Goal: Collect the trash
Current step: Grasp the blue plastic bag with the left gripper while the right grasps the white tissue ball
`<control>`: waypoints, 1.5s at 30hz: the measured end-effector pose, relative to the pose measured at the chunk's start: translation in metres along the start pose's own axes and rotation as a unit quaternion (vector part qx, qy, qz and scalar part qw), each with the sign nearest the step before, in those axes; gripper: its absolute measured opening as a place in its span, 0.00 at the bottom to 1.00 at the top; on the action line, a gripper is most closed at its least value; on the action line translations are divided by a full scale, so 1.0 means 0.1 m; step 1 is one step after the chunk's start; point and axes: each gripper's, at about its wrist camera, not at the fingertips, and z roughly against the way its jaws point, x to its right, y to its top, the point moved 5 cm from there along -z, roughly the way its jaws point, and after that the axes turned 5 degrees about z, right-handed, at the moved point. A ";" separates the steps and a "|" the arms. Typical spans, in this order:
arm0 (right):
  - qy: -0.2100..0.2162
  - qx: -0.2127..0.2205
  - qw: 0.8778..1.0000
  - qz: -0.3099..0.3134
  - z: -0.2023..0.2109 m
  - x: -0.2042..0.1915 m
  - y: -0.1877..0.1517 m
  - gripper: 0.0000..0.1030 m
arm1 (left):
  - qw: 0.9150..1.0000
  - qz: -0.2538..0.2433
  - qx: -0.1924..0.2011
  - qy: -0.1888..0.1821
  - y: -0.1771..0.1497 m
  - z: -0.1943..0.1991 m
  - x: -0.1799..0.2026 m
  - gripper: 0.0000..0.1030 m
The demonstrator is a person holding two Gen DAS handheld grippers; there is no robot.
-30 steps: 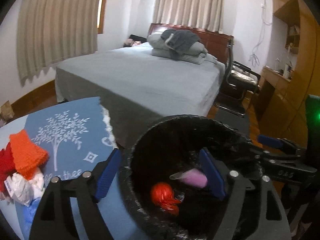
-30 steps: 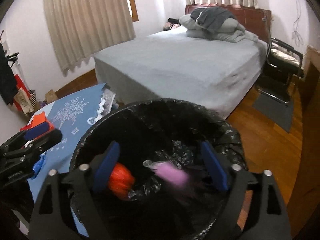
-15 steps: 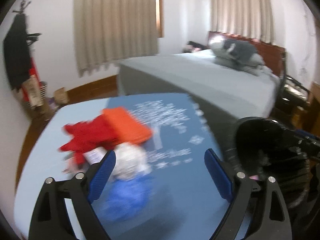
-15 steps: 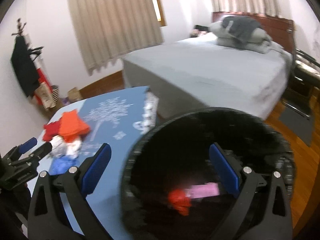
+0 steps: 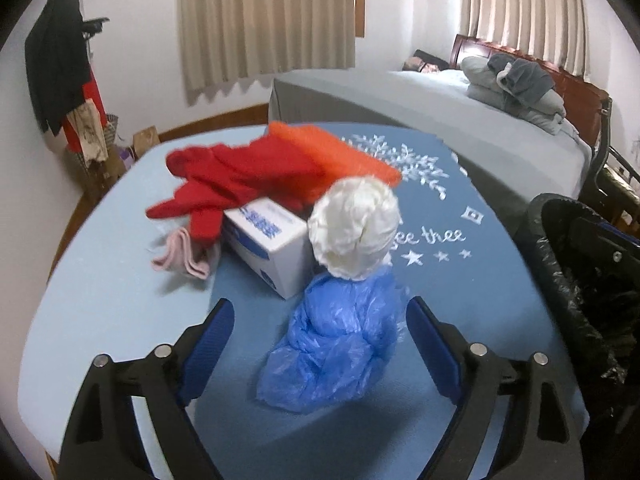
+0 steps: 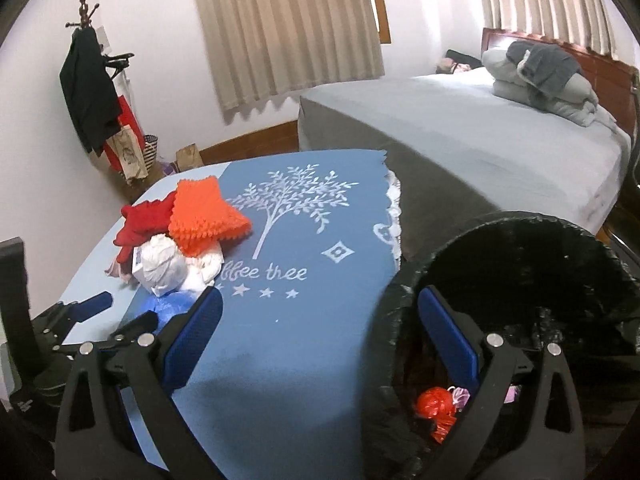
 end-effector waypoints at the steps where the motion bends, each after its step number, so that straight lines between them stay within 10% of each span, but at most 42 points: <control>1: 0.000 -0.001 1.000 0.001 -0.02 0.00 0.00 0.93 | 1.000 0.002 -0.006 -0.001 -0.01 -0.05 -0.01 0.79; 12: -0.001 -0.012 1.000 0.007 -0.12 -0.03 -0.04 0.93 | 0.998 0.002 -0.044 -0.041 -0.18 -0.23 0.10 0.46; 42: 0.032 -0.076 0.996 0.046 -0.71 -0.64 -0.24 0.93 | 0.998 0.055 0.016 0.029 -0.02 0.24 -0.74 0.45; 45: 0.038 -0.085 0.995 0.048 -0.74 -0.66 -0.29 0.82 | 0.998 0.058 0.013 0.031 -0.04 0.23 -0.75 0.45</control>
